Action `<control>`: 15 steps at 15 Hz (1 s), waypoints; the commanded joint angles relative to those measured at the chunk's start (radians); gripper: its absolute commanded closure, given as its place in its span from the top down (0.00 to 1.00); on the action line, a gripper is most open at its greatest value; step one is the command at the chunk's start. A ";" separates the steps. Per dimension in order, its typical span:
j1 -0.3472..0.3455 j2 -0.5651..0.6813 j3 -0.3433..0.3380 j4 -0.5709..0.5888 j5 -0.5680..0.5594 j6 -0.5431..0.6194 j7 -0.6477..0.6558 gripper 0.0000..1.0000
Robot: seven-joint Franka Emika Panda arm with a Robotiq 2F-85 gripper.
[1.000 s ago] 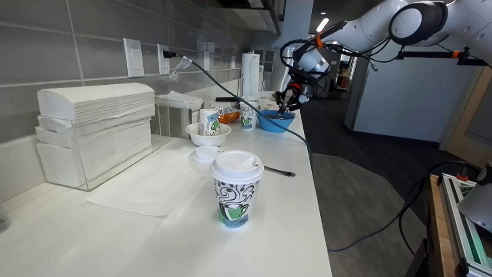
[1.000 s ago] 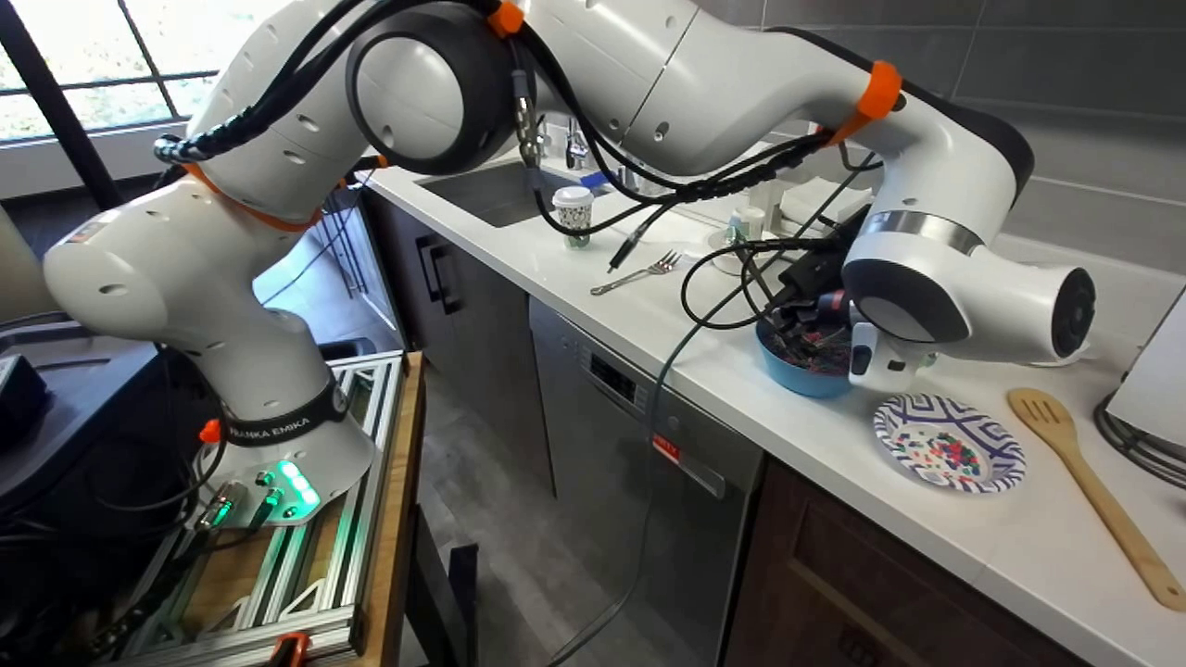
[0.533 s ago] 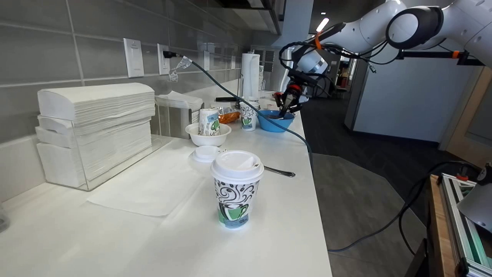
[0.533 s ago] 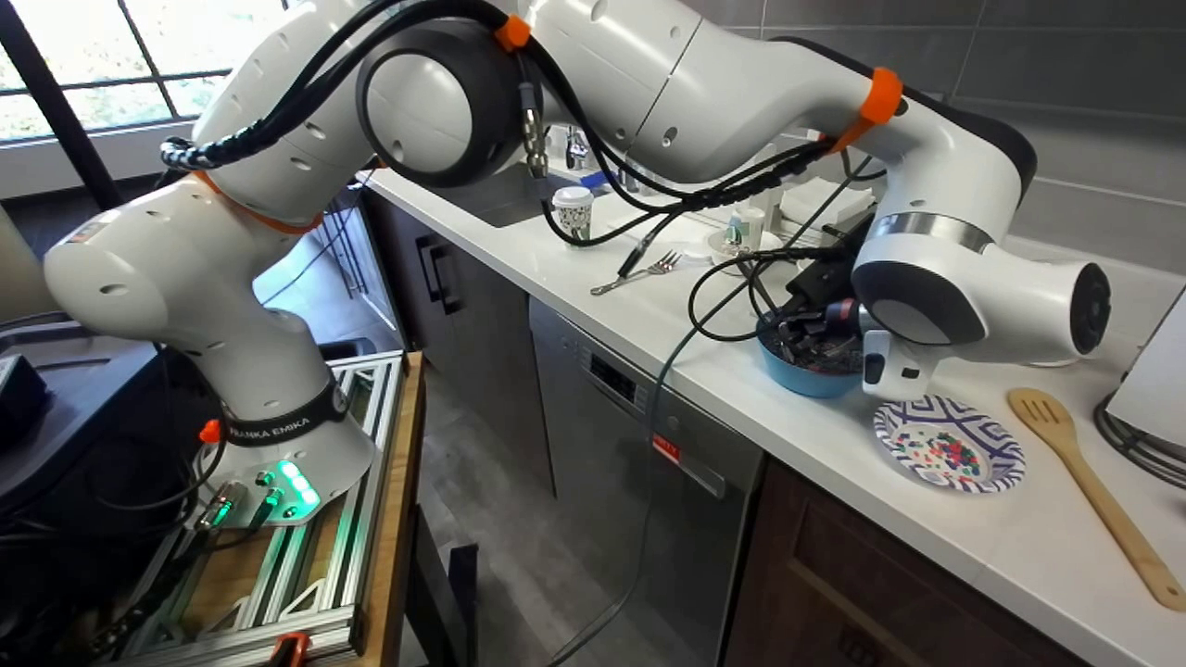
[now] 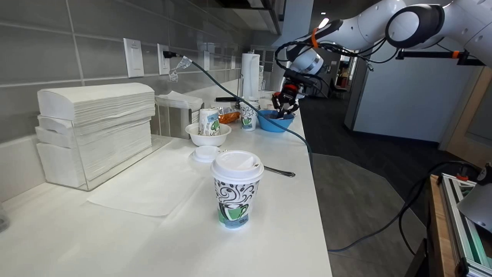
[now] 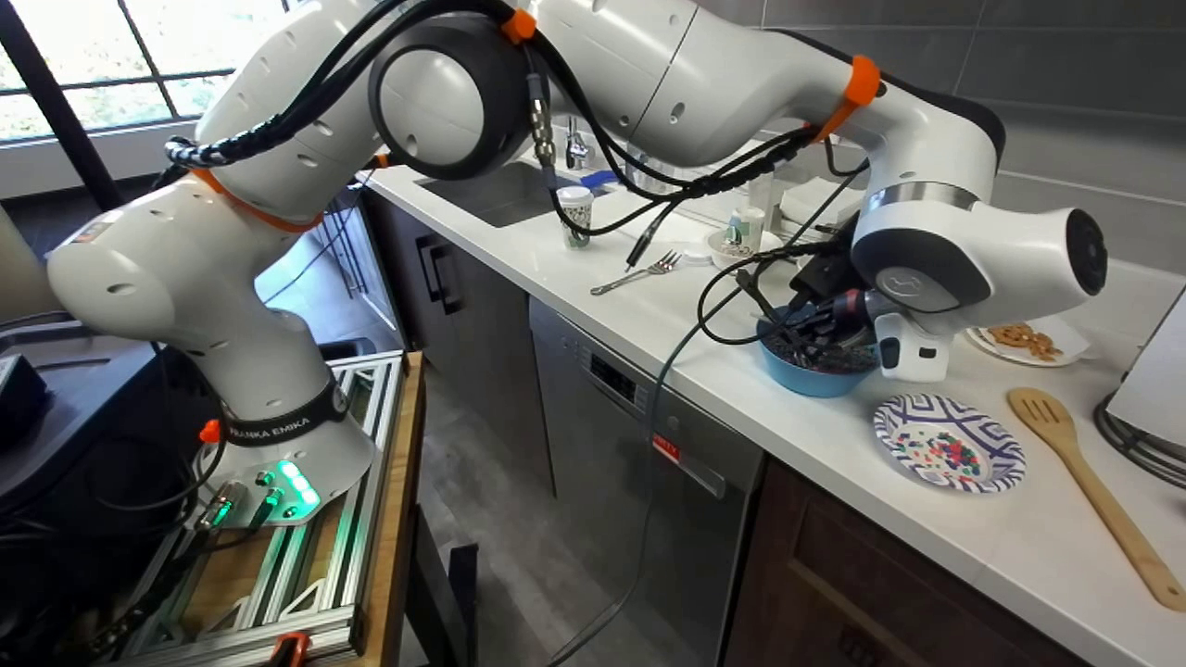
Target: Use the silver spoon to put some of the contents of the blue bowl into the white plate with blue markings
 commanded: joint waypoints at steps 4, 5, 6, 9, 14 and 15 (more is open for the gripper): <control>0.050 -0.027 0.008 -0.031 -0.121 0.134 -0.039 0.03; 0.056 -0.034 0.010 -0.038 -0.138 0.144 -0.039 0.03; 0.064 -0.044 0.010 -0.048 -0.159 0.155 -0.041 0.03; 0.088 -0.077 0.014 -0.082 -0.224 0.191 -0.041 0.03; 0.127 -0.136 0.022 -0.152 -0.319 0.267 -0.039 0.03; 0.134 -0.148 0.022 -0.166 -0.332 0.280 -0.037 0.03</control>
